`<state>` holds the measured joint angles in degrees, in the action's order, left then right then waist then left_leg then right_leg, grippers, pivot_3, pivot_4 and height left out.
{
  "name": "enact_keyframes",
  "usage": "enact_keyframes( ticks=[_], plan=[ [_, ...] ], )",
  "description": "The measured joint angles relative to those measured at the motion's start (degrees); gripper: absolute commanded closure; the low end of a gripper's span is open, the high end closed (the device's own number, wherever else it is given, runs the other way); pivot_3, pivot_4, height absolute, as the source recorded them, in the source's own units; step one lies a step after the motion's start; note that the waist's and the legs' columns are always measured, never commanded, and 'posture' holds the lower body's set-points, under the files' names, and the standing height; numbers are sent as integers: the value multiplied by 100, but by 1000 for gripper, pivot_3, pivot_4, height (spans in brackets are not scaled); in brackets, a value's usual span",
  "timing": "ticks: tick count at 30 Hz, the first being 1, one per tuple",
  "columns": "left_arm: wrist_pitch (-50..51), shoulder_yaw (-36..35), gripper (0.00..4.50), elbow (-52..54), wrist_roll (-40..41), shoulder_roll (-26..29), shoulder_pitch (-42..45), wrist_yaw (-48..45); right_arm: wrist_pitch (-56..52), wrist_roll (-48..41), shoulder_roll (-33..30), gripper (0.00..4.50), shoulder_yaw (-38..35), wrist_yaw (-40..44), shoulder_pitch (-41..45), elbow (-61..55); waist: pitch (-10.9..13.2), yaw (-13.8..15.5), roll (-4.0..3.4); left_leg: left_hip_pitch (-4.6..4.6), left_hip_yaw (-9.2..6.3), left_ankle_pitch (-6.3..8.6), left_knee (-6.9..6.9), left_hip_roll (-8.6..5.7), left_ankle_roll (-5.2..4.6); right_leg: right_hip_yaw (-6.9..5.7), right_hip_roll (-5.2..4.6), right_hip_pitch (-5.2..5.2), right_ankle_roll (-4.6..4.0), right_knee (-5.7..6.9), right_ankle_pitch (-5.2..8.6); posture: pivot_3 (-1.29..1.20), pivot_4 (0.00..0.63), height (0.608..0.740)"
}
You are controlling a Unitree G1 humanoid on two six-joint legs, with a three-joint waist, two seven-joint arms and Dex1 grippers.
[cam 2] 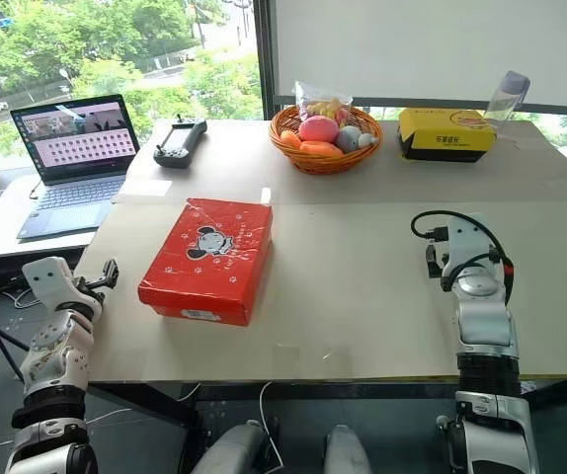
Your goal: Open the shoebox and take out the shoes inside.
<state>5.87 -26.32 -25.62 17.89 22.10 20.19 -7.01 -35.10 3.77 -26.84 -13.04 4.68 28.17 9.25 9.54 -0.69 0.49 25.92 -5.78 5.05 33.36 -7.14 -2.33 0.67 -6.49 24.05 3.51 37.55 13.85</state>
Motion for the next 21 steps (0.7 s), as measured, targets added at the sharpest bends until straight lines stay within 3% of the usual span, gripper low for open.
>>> enact_keyframes(
  ticks=[3,7,13,16,18,21],
  plan=[
    [-21,51,13,-58,8,21,33,-151,10,-1,-10,0,-2,-6,-17,0,0,5,0,0,0,0,0,0,0,-1,0,-1,0,0,0,0,150,732],
    [-36,362,13,-272,71,240,171,-1242,16,-163,-118,0,28,340,-36,-49,0,13,0,0,0,0,4,-2,0,-4,2,0,0,-3,0,0,150,732],
    [357,1152,13,202,389,881,192,-3512,-443,-1283,-584,0,406,2376,-53,-796,1,-78,-1,21,0,0,4,7,-1,-3,6,5,-3,-3,1,0,150,732],
    [631,1550,730,532,482,1467,188,-4687,-791,-2007,-819,734,609,3425,4,-1288,2,-123,-2,22,-2,0,1,10,0,-3,5,8,-6,-4,4,0,150,732],
    [777,1756,1568,607,523,1862,219,-5515,-936,-2471,-893,1480,791,4086,203,-1451,2,-172,-2,22,-4,1,-1,12,0,-3,1,8,7,-6,13,0,150,732],
    [815,1898,2660,483,496,2038,509,-6053,-926,-2602,-875,2416,1081,4445,524,-1456,2,-174,-2,21,-8,1,-3,12,1,-5,-12,17,16,-11,32,0,150,732]
  ],
)
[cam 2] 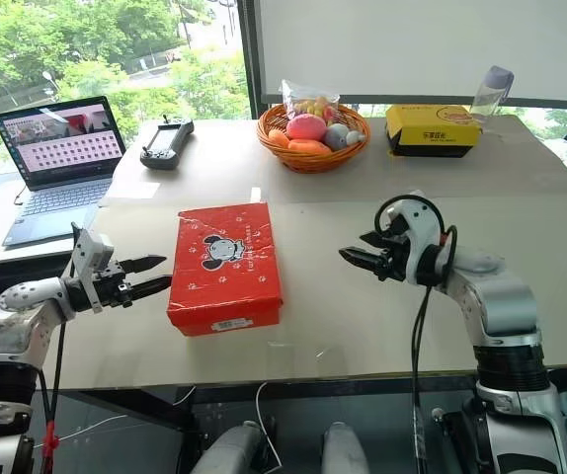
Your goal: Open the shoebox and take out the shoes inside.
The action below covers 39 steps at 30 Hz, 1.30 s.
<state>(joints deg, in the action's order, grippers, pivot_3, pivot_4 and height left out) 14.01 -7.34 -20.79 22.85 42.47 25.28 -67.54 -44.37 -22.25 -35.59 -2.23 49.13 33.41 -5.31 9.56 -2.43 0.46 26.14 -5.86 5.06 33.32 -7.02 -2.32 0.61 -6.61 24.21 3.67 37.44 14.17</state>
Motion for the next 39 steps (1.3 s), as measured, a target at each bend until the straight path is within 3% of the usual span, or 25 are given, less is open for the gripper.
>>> enact_keyframes(
  ticks=[5,6,14,18,22,28,39],
  plan=[
    [-58,133,4472,-398,-144,24,306,-193,196,88,267,4107,563,168,298,178,0,7,0,1,-7,0,-8,-1,0,-4,3,4,-14,-25,-30,0,150,732],
    [-71,165,4500,-434,-181,8,312,-203,266,148,336,4400,709,166,326,282,0,7,0,2,-7,0,-9,-3,-1,-4,7,5,-20,-25,-33,0,150,732],
    [-175,534,4500,-399,-687,41,5,-190,1003,1280,906,4400,1912,-89,678,1540,1,1,-1,1,-7,0,-22,-4,0,3,23,12,-29,-23,-39,0,150,732],
    [-300,719,4500,-350,-941,15,-38,-118,1201,1559,1083,4400,2141,-96,833,1799,1,20,-1,0,-8,0,-20,-4,0,2,24,13,-26,-26,-52,0,150,732],
    [-369,966,4500,-184,-1088,-415,198,2,1263,1720,1251,4400,2199,-105,888,1816,1,103,-1,-2,-8,0,-10,-7,0,0,26,7,-16,-27,-65,0,150,732],
    [-400,1351,4500,-567,-1452,-1158,980,122,1172,1769,679,4400,1862,-52,737,1702,1,258,0,2,-6,-1,1,-17,0,1,26,4,-6,-30,-71,0,150,732],
    [-1572,1751,4500,-2978,-2081,-2749,2491,306,1479,2101,-275,4400,985,-295,577,2633,4,286,4,14,1,0,44,-14,-4,-3,27,-27,-1,-27,-73,0,150,732]
  ],
)
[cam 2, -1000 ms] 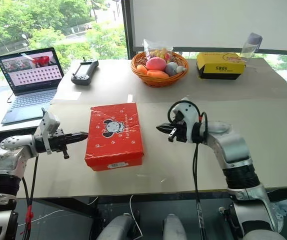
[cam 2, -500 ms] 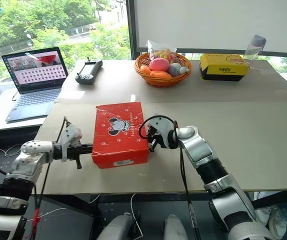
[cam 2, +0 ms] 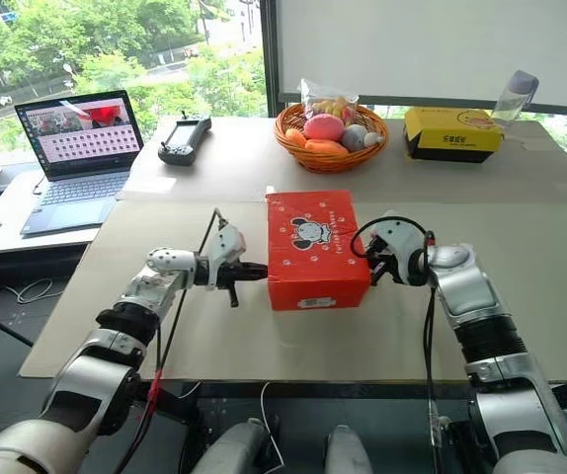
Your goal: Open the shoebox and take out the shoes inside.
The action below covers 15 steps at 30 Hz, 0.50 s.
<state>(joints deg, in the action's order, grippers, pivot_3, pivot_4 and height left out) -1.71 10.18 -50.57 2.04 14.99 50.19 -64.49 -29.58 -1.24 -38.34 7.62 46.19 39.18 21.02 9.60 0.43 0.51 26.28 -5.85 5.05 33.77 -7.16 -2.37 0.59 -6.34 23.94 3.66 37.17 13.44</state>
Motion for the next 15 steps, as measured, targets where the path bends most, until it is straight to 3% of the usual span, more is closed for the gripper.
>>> enact_keyframes(
  ticks=[10,15],
  plan=[
    [-482,-89,4500,-312,-95,145,79,-81,138,41,74,4400,-93,-10,-48,24,0,-124,0,0,-2,1,9,0,-4,-1,1,-7,6,0,-1,0,150,732],
    [229,-592,4500,1423,545,1076,-678,-554,142,27,8,4400,66,286,-217,-192,3,-302,-2,8,-3,0,6,7,-5,14,13,15,2,11,-3,0,150,732]
  ],
)
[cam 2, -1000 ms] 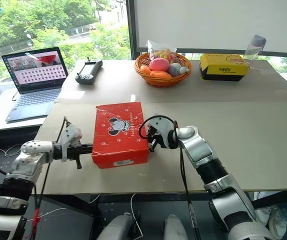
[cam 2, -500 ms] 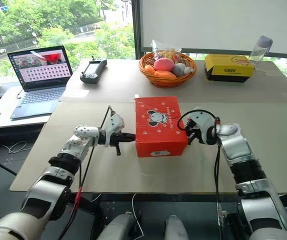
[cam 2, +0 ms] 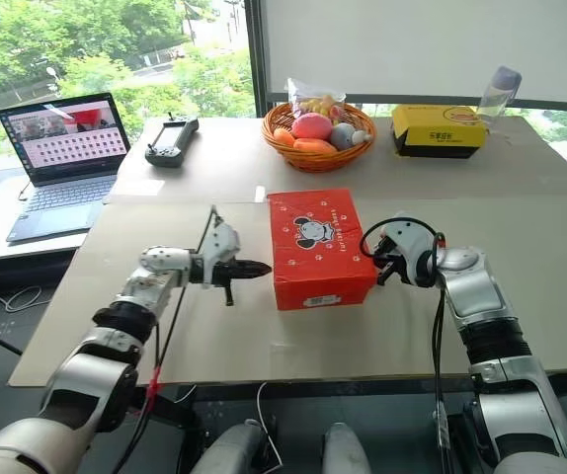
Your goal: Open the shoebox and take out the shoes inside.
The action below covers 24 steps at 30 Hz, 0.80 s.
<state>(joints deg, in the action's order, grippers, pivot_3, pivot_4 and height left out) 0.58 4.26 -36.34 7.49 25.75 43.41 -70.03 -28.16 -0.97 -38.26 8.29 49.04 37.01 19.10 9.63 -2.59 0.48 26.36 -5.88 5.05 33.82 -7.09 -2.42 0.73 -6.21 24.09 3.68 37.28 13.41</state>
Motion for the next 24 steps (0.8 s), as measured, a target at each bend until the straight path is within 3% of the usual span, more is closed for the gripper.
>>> enact_keyframes(
  ticks=[7,11,19,24],
  plan=[
    [2114,-720,4500,2999,1383,1027,-1483,-164,232,209,-222,4400,131,178,109,152,2,-18,-6,-8,-1,2,-2,4,2,3,0,1,-1,-5,1,0,150,732],
    [3038,-1395,4500,4168,2152,1542,-2213,-8,398,188,-247,4400,196,517,225,334,5,0,-11,-17,-2,3,-4,6,3,4,-2,8,-1,-8,2,0,150,732],
    [4142,-2541,4500,5205,3296,1700,-3173,827,384,-336,-94,4400,-67,1242,967,1081,6,41,-12,-18,-1,3,-7,6,3,2,-9,6,-2,-13,3,0,150,732],
    [4221,-2578,4500,5597,3540,1680,-3418,1150,247,-678,-23,4400,-319,1493,1348,1363,6,60,-12,-18,-1,4,-12,6,4,3,-10,7,-5,-14,3,0,150,732]
  ],
)
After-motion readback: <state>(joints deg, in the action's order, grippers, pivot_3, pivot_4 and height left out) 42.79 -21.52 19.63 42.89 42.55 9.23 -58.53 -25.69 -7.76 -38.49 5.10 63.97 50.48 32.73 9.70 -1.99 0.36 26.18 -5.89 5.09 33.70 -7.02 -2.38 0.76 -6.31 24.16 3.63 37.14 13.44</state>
